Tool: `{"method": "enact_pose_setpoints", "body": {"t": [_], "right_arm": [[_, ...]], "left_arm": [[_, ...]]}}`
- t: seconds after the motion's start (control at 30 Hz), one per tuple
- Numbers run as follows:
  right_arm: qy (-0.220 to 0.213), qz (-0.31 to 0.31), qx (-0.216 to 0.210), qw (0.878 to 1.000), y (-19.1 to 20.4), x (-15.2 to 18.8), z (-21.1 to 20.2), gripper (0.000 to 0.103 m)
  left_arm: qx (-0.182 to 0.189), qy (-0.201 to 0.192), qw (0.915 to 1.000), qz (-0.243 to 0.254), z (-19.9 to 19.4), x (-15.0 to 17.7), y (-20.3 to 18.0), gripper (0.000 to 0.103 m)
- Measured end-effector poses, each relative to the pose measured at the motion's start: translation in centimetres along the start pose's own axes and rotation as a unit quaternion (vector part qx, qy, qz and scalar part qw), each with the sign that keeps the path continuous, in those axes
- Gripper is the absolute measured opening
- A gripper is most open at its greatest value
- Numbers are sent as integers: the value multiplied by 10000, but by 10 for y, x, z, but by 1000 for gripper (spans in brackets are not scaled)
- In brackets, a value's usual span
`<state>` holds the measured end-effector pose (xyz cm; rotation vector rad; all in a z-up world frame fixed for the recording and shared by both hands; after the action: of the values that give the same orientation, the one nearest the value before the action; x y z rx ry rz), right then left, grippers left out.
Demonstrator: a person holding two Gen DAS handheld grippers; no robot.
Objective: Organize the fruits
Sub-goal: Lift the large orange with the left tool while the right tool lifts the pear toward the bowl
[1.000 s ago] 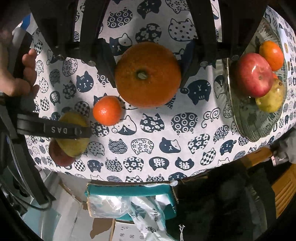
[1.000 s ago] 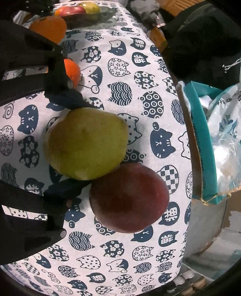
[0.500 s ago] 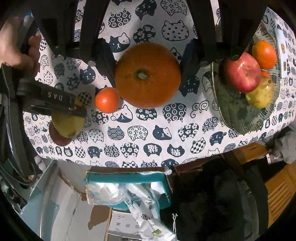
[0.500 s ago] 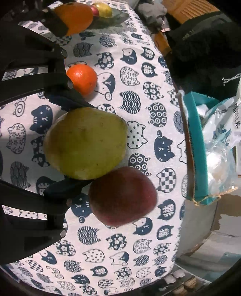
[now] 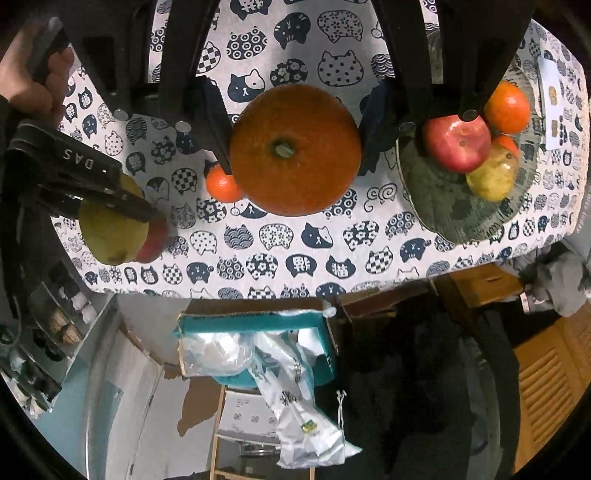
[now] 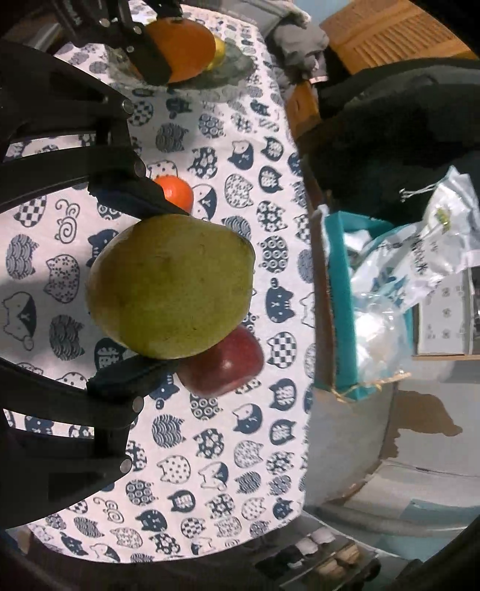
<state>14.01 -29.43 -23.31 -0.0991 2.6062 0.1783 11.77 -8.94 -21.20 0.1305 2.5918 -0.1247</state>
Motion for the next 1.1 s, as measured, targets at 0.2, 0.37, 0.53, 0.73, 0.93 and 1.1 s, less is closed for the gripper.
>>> {"method": "enact_pose_setpoints", "body": {"t": [0.2,0.37,0.53,0.73,0.93,1.1], "right_arm": [[-321,-135,64,9994,5,-4,-28,67],[-571,-192,55,9982,8,-5,-53,67],[-774,-264,46,9966,12,-5,-75,67],[-1016,-400,-16,9940,21,-6,-100,67],[-1209,-525,-179,9911,35,-8,-122,67],[-1349,-647,-287,9883,48,-10,-135,67]], "left_arm": [[-10,-200,9998,3,-20,-3,-1,64],[0,-352,9994,-20,-35,-6,0,63],[32,-518,9986,-65,-51,-10,3,63],[64,-725,9973,-84,-73,-12,7,64],[85,-873,9960,-141,-89,-12,15,64],[56,-985,9949,-220,-100,-11,26,63]]}}
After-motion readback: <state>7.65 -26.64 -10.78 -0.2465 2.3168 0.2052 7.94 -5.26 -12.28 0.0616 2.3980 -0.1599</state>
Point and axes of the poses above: each gripper's, at about its wrist camera, not at the fingertips, and z roughly the way its jaws point, y to its left, x to its underside, the point moved 1 cm from there along z, roughly the way its jaws point, and after that the axes turned 1 degree about -z, right-handed, at the moved point
